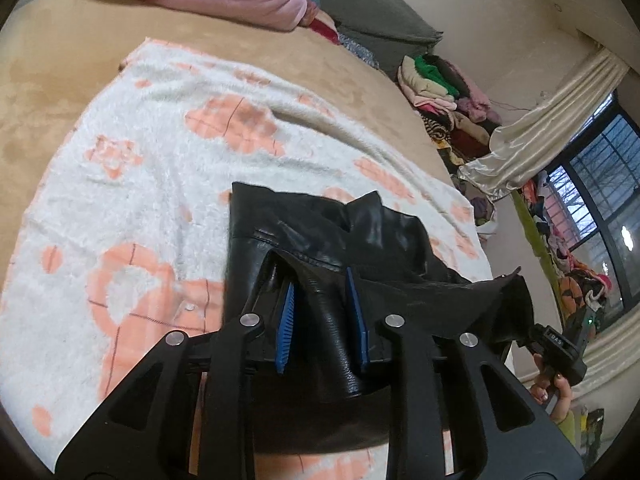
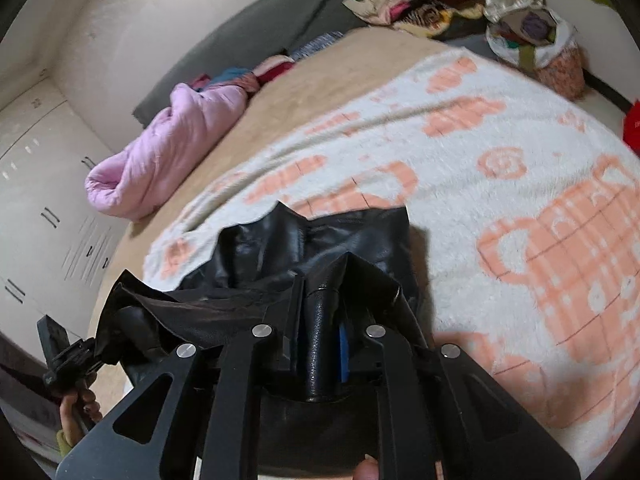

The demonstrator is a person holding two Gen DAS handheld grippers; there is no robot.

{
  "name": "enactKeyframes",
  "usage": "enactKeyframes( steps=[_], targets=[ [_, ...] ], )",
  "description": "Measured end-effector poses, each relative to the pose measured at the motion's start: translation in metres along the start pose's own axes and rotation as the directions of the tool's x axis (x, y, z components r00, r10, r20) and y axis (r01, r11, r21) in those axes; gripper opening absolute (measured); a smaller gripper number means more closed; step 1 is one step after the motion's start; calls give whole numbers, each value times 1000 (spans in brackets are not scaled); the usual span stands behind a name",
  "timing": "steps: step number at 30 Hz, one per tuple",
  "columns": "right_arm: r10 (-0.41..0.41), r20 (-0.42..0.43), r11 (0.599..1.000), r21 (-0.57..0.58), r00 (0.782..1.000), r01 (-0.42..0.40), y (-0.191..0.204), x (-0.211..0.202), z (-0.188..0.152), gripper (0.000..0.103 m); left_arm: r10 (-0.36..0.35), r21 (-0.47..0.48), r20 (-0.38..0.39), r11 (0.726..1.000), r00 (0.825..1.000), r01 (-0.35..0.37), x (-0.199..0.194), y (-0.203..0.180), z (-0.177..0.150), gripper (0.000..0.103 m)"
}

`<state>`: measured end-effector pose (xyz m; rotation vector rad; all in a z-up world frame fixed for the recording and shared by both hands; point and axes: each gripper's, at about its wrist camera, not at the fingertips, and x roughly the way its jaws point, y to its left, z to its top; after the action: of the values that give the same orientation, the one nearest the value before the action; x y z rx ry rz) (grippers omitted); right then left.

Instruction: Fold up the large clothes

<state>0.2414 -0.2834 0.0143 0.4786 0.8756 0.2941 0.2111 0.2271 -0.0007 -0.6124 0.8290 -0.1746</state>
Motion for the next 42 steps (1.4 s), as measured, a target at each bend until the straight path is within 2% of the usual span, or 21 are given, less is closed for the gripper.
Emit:
enactKeyframes(
  steps=[11, 14, 17, 21, 24, 29, 31, 32, 33, 38, 42],
  targets=[
    [-24, 3, 999, 31, 1000, 24, -12, 26, -6, 21, 17, 59, -11, 998, 1000, -16, 15, 4, 0, 20],
    [-20, -5, 999, 41, 1000, 20, -15, 32, -6, 28, 38, 89, -3, 995, 999, -37, 17, -1, -2, 24],
    [0, -7, 998, 55, 1000, 1, -17, 33, -7, 38, 54, 116, 9, 992, 999, -54, 18, -6, -4, 33],
    [21, 8, 998, 52, 1000, -22, -14, 30, -7, 66, 54, 126, 34, 990, 998, -58, 13, -9, -3, 45],
    [27, 35, 999, 32, 999, -28, -9, 23, -7, 74, 68, 135, 66, 988, 995, -77, 7, -11, -2, 53],
    [26, 91, 1000, -10, 996, -25, -3, 8, -7, 86, 69, 145, 113, 986, 991, -86, -4, -13, 1, 54],
    [14, 113, 999, -41, 993, -9, 1, 2, -7, 90, 77, 149, 139, 984, 987, -98, -9, -13, 4, 58],
    [7, 123, 999, -52, 992, 0, 2, 0, -8, 91, 86, 153, 153, 982, 984, -109, -13, -13, 4, 66],
    [1, 132, 998, -65, 991, 8, 4, -1, -8, 92, 93, 156, 166, 980, 982, -120, -15, -13, 5, 69],
    [-101, 155, 976, -178, 983, 128, 13, 0, -11, 94, 124, 164, 215, 973, 969, -161, -24, -11, 6, 69],
    [-183, 140, 936, -277, 973, 216, 20, 17, -13, 94, 133, 189, 152, 969, 979, -161, -6, -12, 3, 69]
  ],
)
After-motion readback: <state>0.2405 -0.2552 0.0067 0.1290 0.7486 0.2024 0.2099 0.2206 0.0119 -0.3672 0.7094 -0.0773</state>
